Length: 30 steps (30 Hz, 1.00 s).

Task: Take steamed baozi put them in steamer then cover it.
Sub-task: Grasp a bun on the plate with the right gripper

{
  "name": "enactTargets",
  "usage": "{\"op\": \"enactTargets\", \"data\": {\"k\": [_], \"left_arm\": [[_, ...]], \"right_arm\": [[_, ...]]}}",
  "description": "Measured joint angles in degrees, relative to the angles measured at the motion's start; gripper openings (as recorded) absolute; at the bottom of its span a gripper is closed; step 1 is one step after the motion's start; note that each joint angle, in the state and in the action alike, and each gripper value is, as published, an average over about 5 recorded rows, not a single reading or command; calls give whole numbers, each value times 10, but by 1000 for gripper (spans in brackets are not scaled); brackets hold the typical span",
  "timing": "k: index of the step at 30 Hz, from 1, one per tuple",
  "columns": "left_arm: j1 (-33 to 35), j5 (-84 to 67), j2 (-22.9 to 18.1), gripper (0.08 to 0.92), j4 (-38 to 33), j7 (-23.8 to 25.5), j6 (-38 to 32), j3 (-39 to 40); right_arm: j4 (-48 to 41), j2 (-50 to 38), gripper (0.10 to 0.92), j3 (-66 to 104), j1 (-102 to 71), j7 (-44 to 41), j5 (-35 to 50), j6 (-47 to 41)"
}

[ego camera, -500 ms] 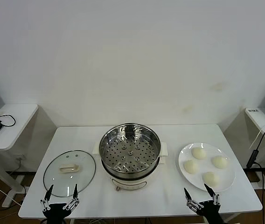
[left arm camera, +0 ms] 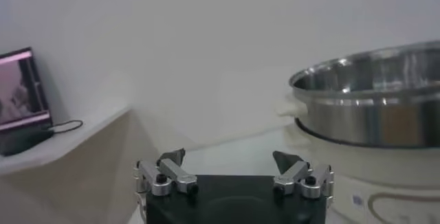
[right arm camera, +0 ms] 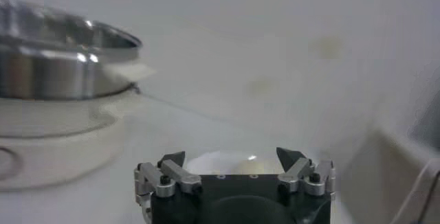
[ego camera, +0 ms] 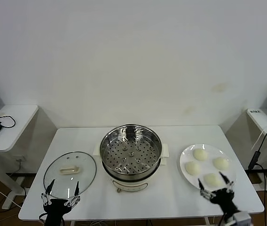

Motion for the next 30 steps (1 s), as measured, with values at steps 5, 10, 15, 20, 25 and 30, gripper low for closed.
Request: {"op": "enactTargets", "data": {"k": [5,10,15,20,25,30], "left_arm": [[0,26,3,823,-1,17,2,1],[-1,51,3,823,3,31,0,2],[-3,64,6,823,5,40,-2,-3],[-4,73,6,823,3,45,-3,-9],[-1,78,6,823,0,47,-5,-16],[3,81,7,823,-4,48,-6,-25]], "right_arm": [[-50,-80,823,3,63,-67,-59,-8],[-116,-163,823,-28,147,-142,-108,-3],[-182,-233,823,-103,251,-225,-142,8],[-248,-276,823,-227,386,-304,-150,18],[-312,-291,823,-370,527,-371,-140,27],[-368,-285,823,-497,644,-424,-132,32]]}}
